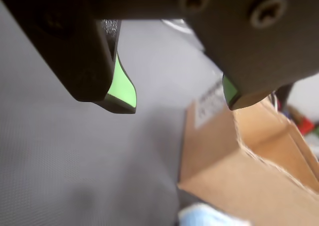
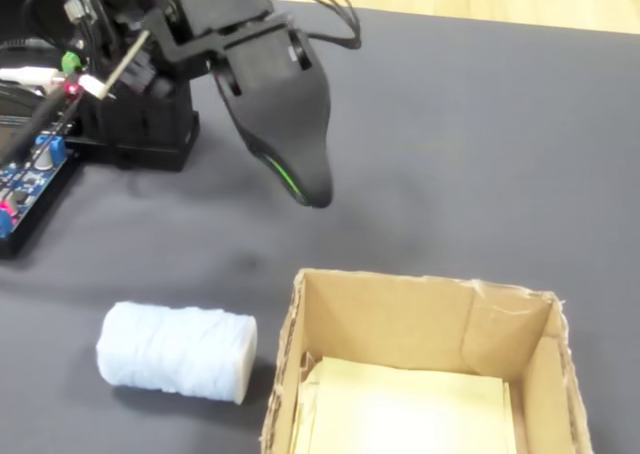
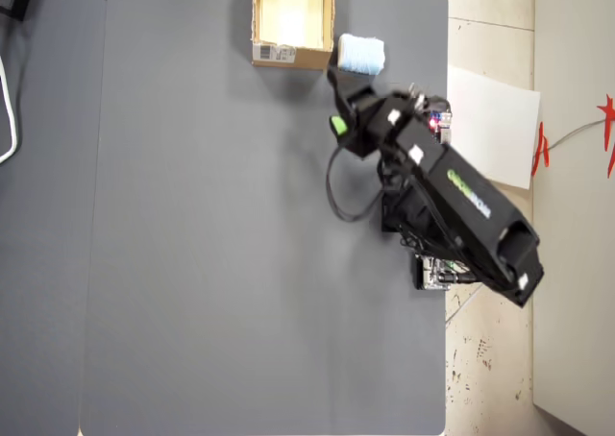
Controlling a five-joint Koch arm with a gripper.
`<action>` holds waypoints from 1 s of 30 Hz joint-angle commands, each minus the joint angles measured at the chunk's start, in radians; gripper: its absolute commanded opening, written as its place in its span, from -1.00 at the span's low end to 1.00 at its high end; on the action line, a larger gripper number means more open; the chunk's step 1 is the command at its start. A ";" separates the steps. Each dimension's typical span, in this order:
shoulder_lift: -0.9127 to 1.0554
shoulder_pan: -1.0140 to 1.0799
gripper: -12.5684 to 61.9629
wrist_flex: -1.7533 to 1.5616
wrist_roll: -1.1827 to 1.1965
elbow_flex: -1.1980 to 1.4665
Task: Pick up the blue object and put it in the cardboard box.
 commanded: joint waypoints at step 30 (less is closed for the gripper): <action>-0.522 0.308 0.20 0.336 -0.063 -0.509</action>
